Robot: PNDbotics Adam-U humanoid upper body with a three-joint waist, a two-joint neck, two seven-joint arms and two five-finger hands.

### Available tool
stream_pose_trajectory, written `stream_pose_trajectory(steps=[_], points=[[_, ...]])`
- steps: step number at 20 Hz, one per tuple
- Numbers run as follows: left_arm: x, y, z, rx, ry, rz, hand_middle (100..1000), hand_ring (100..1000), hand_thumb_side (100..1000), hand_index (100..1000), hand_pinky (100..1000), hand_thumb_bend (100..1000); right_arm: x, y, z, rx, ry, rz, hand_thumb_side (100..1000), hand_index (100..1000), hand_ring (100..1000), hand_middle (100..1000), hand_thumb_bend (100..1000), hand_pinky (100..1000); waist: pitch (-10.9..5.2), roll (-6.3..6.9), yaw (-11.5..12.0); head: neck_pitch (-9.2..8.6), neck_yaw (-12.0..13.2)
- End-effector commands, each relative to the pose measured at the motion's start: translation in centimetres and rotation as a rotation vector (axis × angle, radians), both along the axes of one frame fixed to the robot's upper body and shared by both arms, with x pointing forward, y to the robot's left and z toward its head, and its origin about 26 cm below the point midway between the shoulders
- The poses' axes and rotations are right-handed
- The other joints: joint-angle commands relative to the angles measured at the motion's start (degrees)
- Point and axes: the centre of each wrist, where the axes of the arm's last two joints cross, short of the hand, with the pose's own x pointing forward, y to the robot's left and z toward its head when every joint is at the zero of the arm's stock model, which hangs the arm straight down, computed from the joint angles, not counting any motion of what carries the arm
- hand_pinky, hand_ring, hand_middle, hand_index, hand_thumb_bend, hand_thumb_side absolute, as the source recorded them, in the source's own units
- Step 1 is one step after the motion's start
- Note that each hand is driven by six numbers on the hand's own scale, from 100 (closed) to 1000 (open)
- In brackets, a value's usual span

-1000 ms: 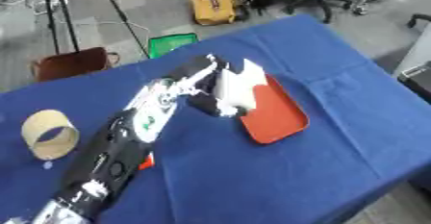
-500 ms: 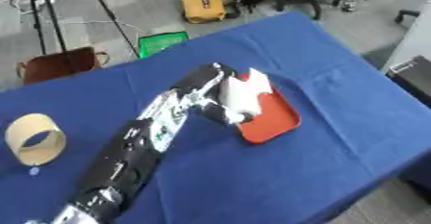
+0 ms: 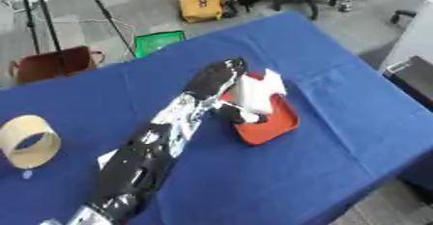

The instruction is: Pick up objects on the table and place them in the box.

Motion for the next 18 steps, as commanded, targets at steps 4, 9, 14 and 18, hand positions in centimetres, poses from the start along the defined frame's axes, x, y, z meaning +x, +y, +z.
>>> stream_pose_trajectory(steps=[4, 9, 14, 18], points=[[0.3, 0.2, -0.5, 0.085, 0.122, 0.029, 984, 944, 969, 1000, 892, 932, -0.5, 0.0, 0.9, -0.012, -0.035, 0.012, 472, 832, 728, 741, 403, 609, -0.66, -0.87, 0.2, -0.42, 0.1], [0.1, 1.1, 1.6, -0.147, 0.018, 0.049, 959, 883, 937, 1000, 803, 883, -0.5, -0.2, 0.7, -0.014, -0.028, 0.002, 472, 832, 728, 740, 405, 610, -0.75, -0.99, 1.1, -0.29, -0.3], [-1.2, 3.3, 6.7, -0.458, -0.129, 0.034, 944, 853, 876, 989, 742, 888, -0.5, -0.5, 0.5, -0.018, -0.022, -0.013, 472, 832, 728, 740, 405, 610, -1.08, -1.07, 2.2, -0.18, -1.0], [-4.7, 7.1, 12.7, -0.762, -0.275, -0.119, 916, 810, 803, 956, 658, 854, -0.6, -0.9, 0.5, -0.016, -0.021, -0.032, 471, 832, 728, 741, 406, 609, -1.4, -1.17, 4.5, -0.05, -2.1]])
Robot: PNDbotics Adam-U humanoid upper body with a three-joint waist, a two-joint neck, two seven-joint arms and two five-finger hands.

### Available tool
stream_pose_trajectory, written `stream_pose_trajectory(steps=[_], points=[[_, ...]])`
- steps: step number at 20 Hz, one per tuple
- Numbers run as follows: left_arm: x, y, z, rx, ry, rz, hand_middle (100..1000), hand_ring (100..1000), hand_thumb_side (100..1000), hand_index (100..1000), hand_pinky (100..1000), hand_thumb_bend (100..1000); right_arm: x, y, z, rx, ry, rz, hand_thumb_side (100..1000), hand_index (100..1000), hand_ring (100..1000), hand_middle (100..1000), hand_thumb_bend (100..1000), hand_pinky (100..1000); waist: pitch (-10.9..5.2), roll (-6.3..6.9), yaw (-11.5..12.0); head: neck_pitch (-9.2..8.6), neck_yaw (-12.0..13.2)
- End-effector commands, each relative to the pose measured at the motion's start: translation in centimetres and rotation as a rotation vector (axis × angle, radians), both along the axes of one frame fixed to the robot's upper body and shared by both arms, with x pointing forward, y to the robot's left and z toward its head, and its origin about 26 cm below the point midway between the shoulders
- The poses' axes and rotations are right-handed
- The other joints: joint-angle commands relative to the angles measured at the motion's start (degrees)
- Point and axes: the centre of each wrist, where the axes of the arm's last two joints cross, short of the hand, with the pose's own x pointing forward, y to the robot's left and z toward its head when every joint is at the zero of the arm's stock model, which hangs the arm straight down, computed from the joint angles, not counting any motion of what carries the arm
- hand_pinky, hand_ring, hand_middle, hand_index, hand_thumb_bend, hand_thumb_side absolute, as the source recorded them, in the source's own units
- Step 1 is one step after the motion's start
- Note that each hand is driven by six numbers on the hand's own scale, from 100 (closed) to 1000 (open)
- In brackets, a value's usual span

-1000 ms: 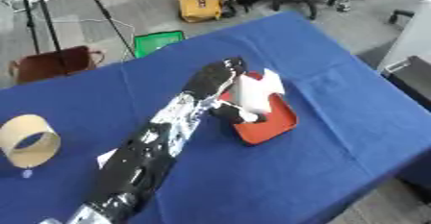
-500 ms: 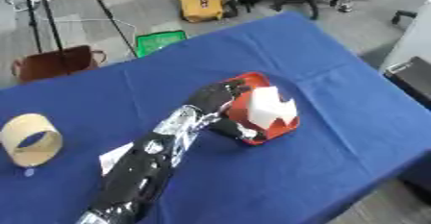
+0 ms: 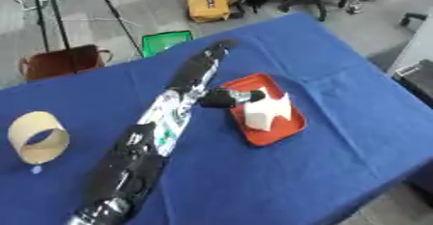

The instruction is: Pick up objects on the table and place them in the box.

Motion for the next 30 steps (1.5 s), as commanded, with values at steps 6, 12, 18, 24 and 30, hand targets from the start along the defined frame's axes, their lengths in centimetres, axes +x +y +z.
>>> stream_pose_trajectory(steps=[6, 12, 18, 24, 30], points=[[-6.2, 8.4, 6.8, -0.433, -0.187, -0.19, 883, 785, 854, 939, 635, 776, -0.7, -1.2, 1.0, -0.014, -0.03, -0.068, 471, 835, 731, 741, 408, 609, -1.35, 0.17, 4.5, -0.18, -1.6], [-10.8, 14.6, 6.2, -0.493, -0.299, -0.087, 887, 794, 855, 938, 648, 754, -0.8, -1.9, 0.6, -0.002, -0.013, -0.111, 471, 838, 733, 740, 408, 608, -1.19, 0.8, 9.3, 0.66, -1.3], [-13.1, 17.3, 4.1, -0.427, -0.267, 0.03, 866, 768, 839, 923, 629, 714, -0.8, -2.4, 0.2, 0.006, 0.005, -0.142, 471, 841, 734, 739, 409, 608, -0.73, 1.09, 13.5, 2.01, 1.8], [-13.7, 17.9, 3.3, -0.445, -0.255, 0.084, 857, 757, 830, 921, 618, 713, -0.8, -2.4, 0.1, 0.008, 0.008, -0.147, 471, 841, 735, 740, 410, 608, -0.3, 1.16, 15.4, 2.47, 3.8], [-14.3, 17.9, 2.7, -0.476, -0.259, 0.112, 849, 749, 794, 919, 606, 734, -0.8, -2.2, 0.1, 0.011, 0.008, -0.136, 470, 842, 736, 745, 412, 607, 0.1, 0.9, 16.1, 2.83, 3.9]])
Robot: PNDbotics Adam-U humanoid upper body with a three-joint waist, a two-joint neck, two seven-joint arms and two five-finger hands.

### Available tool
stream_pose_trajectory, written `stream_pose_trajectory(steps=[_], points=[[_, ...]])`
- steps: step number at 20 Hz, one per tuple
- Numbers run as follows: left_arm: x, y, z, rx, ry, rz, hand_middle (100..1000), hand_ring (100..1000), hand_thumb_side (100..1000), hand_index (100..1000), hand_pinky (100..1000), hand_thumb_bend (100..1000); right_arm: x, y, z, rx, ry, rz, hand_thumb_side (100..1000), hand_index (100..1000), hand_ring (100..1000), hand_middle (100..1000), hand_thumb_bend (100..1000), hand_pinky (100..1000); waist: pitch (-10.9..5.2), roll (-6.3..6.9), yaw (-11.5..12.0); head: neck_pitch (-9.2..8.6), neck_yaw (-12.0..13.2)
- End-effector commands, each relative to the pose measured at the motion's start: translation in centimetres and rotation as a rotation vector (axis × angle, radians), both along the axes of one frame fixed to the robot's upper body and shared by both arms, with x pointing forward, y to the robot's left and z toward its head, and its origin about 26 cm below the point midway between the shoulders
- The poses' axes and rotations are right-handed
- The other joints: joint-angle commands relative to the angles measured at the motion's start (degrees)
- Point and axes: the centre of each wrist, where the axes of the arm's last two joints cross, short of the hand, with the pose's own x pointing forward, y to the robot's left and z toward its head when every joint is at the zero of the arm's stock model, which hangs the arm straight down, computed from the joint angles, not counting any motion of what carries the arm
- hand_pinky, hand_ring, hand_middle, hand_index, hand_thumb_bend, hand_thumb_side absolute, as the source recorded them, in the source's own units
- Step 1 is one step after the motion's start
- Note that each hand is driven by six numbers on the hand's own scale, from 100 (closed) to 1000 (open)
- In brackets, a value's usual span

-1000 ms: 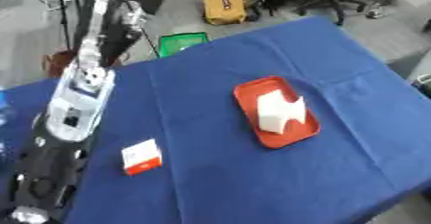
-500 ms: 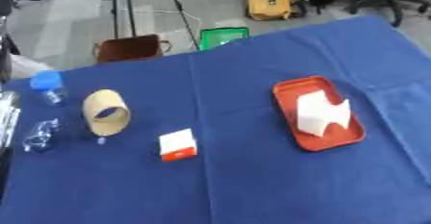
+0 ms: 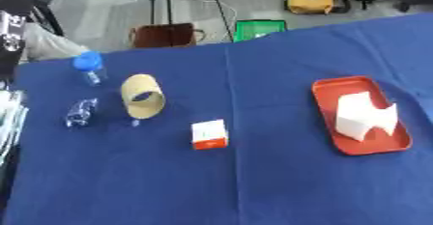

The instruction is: Pick up objects on the table and place them in the box.

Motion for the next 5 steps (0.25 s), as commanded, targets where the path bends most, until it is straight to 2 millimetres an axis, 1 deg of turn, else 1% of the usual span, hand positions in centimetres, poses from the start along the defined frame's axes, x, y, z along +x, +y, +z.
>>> stream_pose_trajectory(steps=[1, 5], points=[[-0.52, 0.12, 0.91, 0.017, -0.029, 0.015, 849, 749, 794, 919, 606, 734, -0.44, 0.02, 1.03, -0.017, -0.038, 0.0, 470, 842, 736, 745, 412, 607, -0.68, -0.4, 0.1, 0.43, 0.2], [-0.53, 0.07, 0.77, 0.016, -0.018, 0.015, 848, 749, 788, 918, 605, 732, -0.43, 0.05, 0.95, -0.015, -0.034, 0.0, 470, 843, 736, 748, 411, 607, -0.68, -0.56, 0.0, 0.46, 0.7]])
